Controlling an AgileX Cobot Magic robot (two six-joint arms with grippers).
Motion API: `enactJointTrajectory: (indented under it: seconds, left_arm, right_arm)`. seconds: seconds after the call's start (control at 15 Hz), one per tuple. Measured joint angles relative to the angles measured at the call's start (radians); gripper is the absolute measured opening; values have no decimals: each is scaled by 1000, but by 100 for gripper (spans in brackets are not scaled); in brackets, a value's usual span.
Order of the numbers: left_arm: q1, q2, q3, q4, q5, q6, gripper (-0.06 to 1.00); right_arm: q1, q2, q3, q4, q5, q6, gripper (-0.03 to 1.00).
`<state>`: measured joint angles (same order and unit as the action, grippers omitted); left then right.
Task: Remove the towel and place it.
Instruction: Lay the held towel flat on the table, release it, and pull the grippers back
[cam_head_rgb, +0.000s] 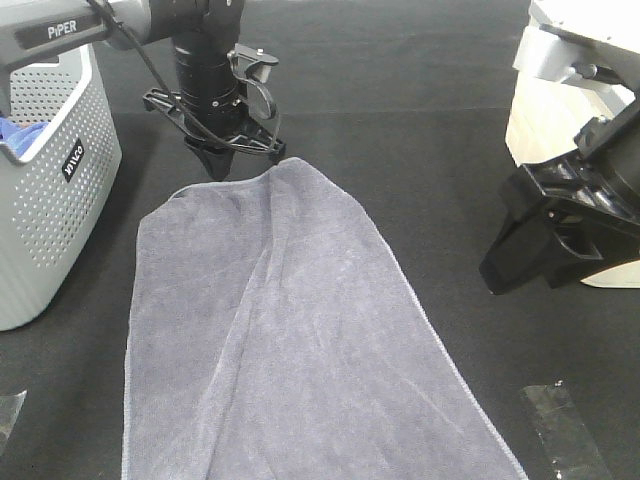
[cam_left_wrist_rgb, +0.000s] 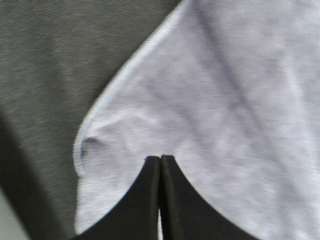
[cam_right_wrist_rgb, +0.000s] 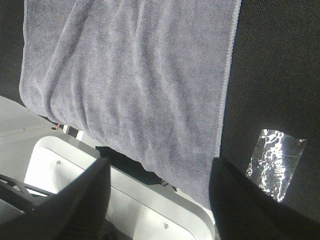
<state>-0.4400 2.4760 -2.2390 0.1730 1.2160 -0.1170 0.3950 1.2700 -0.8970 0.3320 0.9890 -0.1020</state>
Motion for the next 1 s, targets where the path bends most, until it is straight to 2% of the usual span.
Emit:
enactJointTrajectory:
  seconds: [0.07, 0.13, 0.27, 0.33, 0.4, 0.8, 1.0]
  left_arm:
    - [5, 0, 0, 22, 0, -30, 2]
    - [17, 0, 0, 40, 0, -57, 11]
    - [44, 3, 0, 49, 0, -83, 41]
    - [58, 9, 0, 45, 0, -90, 52]
    - [72, 17, 0, 37, 0, -92, 54]
    - [119, 84, 0, 11, 3, -96, 52]
    - [119, 106, 0, 10, 3, -96, 31]
  right_arm:
    - [0, 0, 0, 0, 1, 0, 56]
    - [0, 0, 0, 0, 1, 0, 56]
    - [0, 0, 0, 0, 3, 0, 56]
    - [0, 0, 0, 0, 4, 0, 56]
    - [0, 0, 0, 0, 4, 0, 56]
    - [0, 0, 0, 0, 4, 0, 56]
    - [0, 0, 0, -1, 4, 0, 56]
